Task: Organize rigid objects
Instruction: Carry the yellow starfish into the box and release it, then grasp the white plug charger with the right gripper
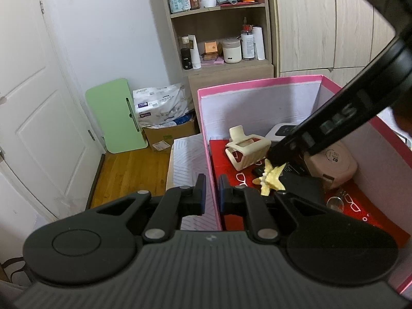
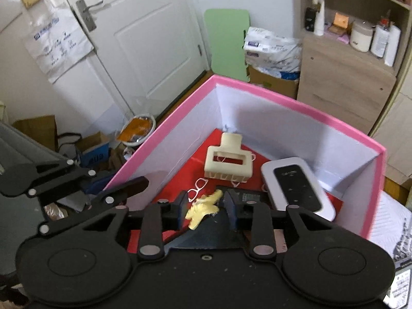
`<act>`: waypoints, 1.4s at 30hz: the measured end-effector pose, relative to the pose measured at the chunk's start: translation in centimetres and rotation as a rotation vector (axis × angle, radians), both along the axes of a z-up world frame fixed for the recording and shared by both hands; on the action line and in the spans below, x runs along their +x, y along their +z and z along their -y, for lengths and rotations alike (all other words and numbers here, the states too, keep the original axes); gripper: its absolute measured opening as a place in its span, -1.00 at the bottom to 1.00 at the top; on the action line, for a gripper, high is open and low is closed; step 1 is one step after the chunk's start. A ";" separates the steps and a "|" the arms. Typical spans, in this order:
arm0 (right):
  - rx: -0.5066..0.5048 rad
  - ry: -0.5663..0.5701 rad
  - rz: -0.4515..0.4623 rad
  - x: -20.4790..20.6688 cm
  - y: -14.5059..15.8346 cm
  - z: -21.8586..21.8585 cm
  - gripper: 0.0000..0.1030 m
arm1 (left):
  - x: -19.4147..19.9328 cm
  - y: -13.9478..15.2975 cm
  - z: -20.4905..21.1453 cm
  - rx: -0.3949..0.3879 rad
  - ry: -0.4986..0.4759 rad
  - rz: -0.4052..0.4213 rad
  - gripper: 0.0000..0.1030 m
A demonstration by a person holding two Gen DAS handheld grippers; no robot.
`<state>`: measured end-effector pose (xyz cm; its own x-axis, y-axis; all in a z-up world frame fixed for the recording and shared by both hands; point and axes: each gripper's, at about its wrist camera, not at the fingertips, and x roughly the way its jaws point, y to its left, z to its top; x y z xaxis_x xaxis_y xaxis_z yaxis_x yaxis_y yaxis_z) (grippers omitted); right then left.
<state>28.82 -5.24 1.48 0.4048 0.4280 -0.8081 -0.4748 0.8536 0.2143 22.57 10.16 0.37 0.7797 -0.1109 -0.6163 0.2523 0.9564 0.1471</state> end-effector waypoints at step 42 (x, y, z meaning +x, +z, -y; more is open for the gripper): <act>-0.054 -0.575 0.005 -7.2 -6.4 19.4 0.22 | 0.0 -0.1 0.2 0.005 -0.006 -0.003 -0.80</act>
